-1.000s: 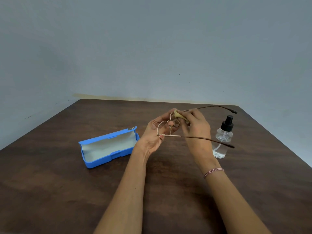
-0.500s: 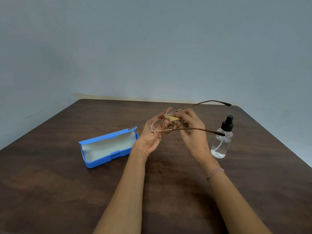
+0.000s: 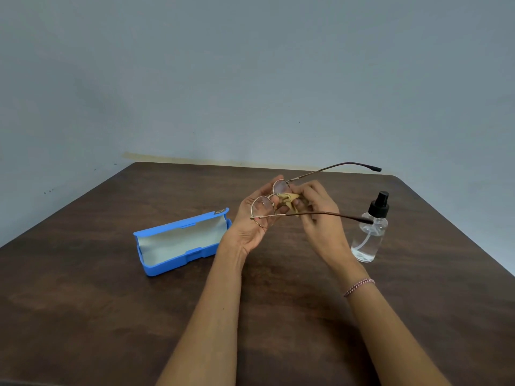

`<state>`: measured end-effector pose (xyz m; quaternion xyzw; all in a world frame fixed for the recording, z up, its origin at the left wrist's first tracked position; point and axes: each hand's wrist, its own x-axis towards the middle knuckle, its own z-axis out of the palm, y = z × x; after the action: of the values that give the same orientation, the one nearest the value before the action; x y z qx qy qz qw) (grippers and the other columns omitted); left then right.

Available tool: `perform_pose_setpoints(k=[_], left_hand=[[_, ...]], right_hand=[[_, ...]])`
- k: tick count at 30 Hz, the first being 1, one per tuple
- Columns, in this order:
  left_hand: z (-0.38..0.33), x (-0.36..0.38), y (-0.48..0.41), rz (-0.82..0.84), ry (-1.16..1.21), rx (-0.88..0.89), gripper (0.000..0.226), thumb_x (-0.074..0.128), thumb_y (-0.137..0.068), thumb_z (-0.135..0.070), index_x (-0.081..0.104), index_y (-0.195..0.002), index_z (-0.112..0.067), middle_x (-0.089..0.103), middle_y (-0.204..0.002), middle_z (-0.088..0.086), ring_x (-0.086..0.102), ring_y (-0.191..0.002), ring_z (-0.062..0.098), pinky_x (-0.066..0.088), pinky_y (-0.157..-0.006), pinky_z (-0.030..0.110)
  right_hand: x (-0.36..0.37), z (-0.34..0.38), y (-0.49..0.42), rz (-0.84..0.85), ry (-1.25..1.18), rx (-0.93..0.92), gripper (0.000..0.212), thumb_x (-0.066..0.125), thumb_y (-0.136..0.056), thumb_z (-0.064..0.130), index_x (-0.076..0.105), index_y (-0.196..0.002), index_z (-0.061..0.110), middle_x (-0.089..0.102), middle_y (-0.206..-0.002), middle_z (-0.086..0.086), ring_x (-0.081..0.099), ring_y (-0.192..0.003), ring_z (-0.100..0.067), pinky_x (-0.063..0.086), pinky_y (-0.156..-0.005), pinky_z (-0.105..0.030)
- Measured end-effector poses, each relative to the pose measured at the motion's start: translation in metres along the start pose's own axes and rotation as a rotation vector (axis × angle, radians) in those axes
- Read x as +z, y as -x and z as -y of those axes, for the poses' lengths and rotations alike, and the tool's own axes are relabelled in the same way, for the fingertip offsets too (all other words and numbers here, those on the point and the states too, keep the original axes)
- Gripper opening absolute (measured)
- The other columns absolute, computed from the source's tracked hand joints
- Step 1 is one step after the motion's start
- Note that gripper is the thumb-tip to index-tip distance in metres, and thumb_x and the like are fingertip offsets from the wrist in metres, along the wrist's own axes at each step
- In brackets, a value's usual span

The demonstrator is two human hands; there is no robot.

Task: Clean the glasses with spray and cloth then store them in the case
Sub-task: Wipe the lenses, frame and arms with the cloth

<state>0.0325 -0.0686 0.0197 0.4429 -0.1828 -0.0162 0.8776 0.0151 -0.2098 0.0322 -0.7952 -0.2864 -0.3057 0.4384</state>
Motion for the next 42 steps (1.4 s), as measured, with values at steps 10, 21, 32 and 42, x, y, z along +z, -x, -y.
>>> perform_pose_setpoints(k=[10,21,32,42], left_hand=[[0.0,0.001,-0.001,-0.007,0.019,-0.005,0.033,0.062,-0.071,-0.006,0.075,-0.097,-0.02,0.07,-0.102,0.008,0.068,-0.086,0.019,0.058,-0.075,0.027],[-0.002,0.001,-0.001,-0.014,0.016,0.031,0.035,0.056,-0.08,-0.005,0.059,-0.114,-0.013,0.071,-0.102,0.008,0.069,-0.09,0.018,0.057,-0.076,0.025],[0.0,0.0,-0.001,0.036,0.01,-0.007,0.038,0.058,-0.077,-0.004,0.072,-0.105,-0.026,0.071,-0.104,0.006,0.068,-0.09,0.016,0.057,-0.075,0.026],[0.003,0.001,-0.002,0.06,-0.008,-0.023,0.034,0.062,-0.075,-0.006,0.073,-0.103,-0.023,0.068,-0.102,0.008,0.068,-0.09,0.018,0.057,-0.078,0.027]], right_hand=[[0.0,-0.001,-0.001,-0.003,0.01,0.005,0.019,0.049,-0.089,-0.006,0.063,-0.098,0.005,0.05,-0.097,0.002,0.052,-0.086,-0.005,0.039,-0.075,-0.008],[-0.004,0.005,-0.001,0.009,0.05,-0.042,0.019,0.058,-0.085,-0.005,0.066,-0.099,0.006,0.052,-0.095,0.005,0.051,-0.087,0.004,0.038,-0.074,-0.004],[-0.003,0.007,-0.001,-0.051,0.111,-0.051,0.024,0.064,-0.084,0.0,0.068,-0.106,0.007,0.053,-0.093,0.004,0.051,-0.085,0.006,0.038,-0.074,-0.003],[-0.004,0.004,-0.001,-0.109,0.129,0.032,0.024,0.063,-0.086,0.003,0.069,-0.108,0.009,0.053,-0.09,0.005,0.051,-0.079,0.002,0.039,-0.071,-0.002]])
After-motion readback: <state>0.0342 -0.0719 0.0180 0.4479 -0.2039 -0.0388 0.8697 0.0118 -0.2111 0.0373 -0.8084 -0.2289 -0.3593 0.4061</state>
